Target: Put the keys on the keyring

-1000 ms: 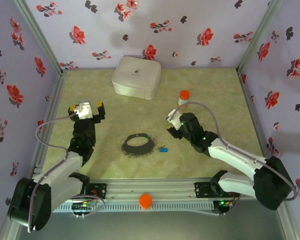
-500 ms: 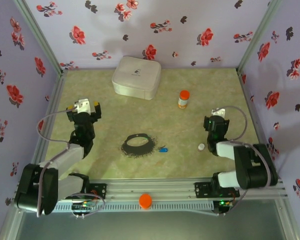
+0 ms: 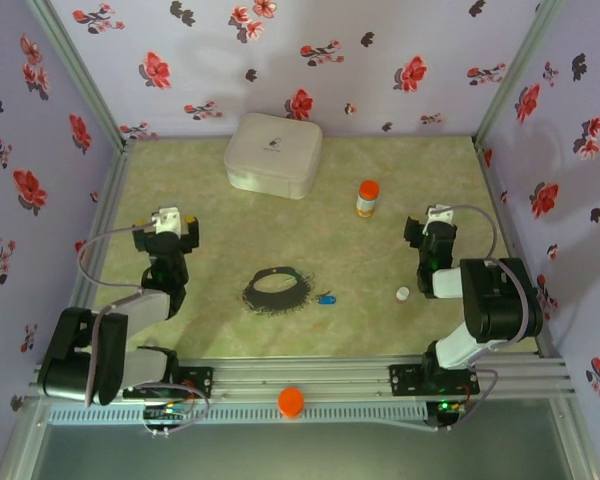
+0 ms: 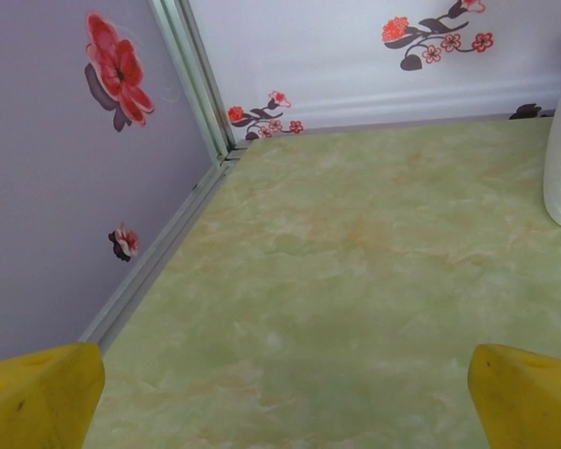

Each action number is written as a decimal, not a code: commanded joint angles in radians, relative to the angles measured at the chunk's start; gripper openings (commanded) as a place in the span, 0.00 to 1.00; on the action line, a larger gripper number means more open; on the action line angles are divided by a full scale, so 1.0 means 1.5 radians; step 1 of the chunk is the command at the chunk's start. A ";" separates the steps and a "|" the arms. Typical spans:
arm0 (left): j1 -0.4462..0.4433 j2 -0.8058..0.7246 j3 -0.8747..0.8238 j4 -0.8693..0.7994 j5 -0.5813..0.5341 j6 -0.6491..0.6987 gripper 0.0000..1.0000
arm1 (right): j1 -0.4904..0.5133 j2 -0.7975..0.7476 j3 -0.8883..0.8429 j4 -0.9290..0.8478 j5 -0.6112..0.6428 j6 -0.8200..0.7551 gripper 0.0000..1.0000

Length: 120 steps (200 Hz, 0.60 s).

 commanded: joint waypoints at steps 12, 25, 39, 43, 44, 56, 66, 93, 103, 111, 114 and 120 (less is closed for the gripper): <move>0.034 0.098 -0.044 0.183 0.061 -0.006 1.00 | -0.004 -0.007 0.007 -0.011 -0.024 0.013 0.74; 0.056 0.151 -0.038 0.202 0.108 -0.023 1.00 | -0.004 -0.007 0.007 -0.010 -0.025 0.013 0.74; 0.069 0.224 -0.040 0.296 0.141 -0.015 1.00 | -0.005 -0.007 0.009 -0.012 -0.026 0.014 0.74; 0.070 0.208 -0.039 0.269 0.146 -0.022 1.00 | -0.005 -0.005 0.009 -0.013 -0.026 0.015 0.75; 0.070 0.204 -0.039 0.264 0.147 -0.025 1.00 | -0.005 -0.005 0.009 -0.013 -0.026 0.015 0.75; 0.080 0.187 -0.032 0.215 0.156 -0.035 1.00 | -0.007 -0.006 0.010 -0.014 -0.026 0.016 0.75; 0.081 0.202 -0.038 0.253 0.142 -0.035 1.00 | -0.007 -0.006 0.010 -0.015 -0.026 0.017 0.75; 0.080 0.203 -0.071 0.309 0.140 -0.042 1.00 | -0.008 -0.006 0.011 -0.016 -0.027 0.018 0.75; 0.080 0.203 -0.071 0.310 0.141 -0.041 1.00 | -0.008 -0.006 0.011 -0.016 -0.027 0.018 0.75; 0.081 0.207 -0.068 0.309 0.142 -0.039 1.00 | -0.008 -0.005 0.011 -0.016 -0.026 0.018 0.75; 0.080 0.206 -0.068 0.308 0.143 -0.039 1.00 | -0.008 -0.006 0.011 -0.016 -0.026 0.018 0.75; 0.080 0.205 -0.069 0.308 0.145 -0.038 1.00 | -0.008 -0.006 0.011 -0.017 -0.027 0.018 0.75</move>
